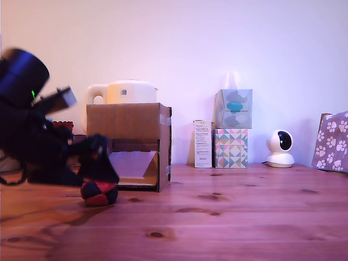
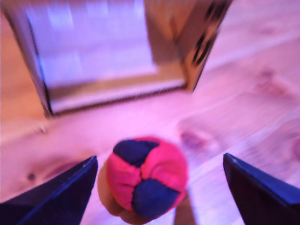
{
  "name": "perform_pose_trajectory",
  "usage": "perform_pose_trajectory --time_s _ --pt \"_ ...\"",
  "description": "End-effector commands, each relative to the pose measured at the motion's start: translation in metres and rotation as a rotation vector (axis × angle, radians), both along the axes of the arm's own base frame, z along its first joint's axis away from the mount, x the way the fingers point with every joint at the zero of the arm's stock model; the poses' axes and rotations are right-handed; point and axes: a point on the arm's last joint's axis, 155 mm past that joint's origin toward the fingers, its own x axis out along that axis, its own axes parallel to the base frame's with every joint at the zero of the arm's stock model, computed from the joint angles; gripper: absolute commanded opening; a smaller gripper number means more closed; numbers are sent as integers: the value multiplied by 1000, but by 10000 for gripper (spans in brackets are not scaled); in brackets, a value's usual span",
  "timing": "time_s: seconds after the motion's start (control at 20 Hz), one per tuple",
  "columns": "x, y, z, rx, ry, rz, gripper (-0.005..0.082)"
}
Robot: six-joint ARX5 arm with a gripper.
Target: Drop the footbag into the cardboard dice tower
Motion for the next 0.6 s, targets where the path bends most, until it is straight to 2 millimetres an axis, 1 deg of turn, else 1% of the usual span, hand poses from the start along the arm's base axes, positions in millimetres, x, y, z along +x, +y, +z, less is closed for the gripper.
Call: perform_pose_trajectory --time_s 0.0,0.15,0.2,0.3,0.4,0.45,0.55 --pt "-2 0 -7 27 12 -15 668" --pt "-5 0 -10 55 8 -35 366" --pt "-5 0 -10 56 10 -35 288" --pt "-6 0 -11 56 15 -35 172" --pt "-5 0 -9 53 9 -36 93" --pt "-5 -1 -6 48 3 -40 71" --pt "-12 -6 5 25 8 -67 69"
